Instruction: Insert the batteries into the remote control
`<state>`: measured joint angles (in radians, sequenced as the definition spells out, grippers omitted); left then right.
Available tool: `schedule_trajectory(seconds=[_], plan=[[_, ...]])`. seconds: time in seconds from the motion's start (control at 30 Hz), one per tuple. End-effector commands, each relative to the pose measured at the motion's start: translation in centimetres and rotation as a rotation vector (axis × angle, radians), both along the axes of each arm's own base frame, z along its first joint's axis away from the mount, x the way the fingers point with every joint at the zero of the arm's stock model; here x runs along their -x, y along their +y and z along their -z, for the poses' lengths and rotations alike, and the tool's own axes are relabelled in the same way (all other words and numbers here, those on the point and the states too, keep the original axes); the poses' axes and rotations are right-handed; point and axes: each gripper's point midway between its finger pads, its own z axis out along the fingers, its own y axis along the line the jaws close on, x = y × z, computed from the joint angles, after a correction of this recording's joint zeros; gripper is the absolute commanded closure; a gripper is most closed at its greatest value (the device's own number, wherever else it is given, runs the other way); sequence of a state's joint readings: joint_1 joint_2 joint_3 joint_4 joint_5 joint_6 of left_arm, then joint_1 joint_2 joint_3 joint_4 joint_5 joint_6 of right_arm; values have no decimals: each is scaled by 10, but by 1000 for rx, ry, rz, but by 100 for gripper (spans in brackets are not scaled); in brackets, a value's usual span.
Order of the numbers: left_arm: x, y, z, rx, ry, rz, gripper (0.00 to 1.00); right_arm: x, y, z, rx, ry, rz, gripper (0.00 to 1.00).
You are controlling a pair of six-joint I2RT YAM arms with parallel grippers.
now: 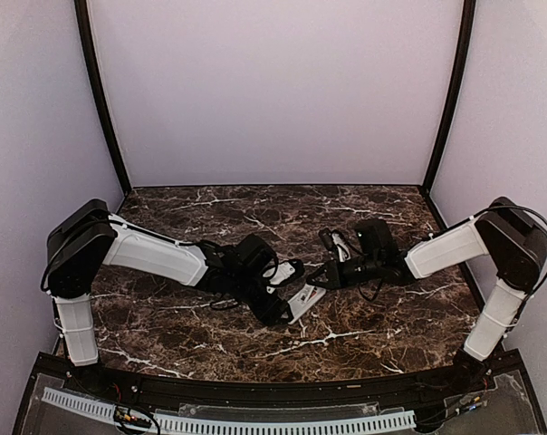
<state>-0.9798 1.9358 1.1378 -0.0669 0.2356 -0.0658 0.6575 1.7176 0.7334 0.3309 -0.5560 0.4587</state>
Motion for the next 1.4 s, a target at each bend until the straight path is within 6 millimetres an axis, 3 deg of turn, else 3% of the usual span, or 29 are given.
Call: schedule_trajectory(seconds=[0.0, 0.8, 1.07, 1.37], plan=[[15, 13, 17, -49, 65, 1, 30, 17, 0, 19, -4, 95, -14, 100], [17, 16, 25, -65, 73, 4, 30, 3, -5, -12, -181, 94, 27, 100], [17, 16, 26, -68, 74, 0, 30, 0, -5, -8, -210, 107, 66, 100], [17, 17, 25, -62, 70, 0, 30, -9, -6, -27, -244, 61, 114, 100]])
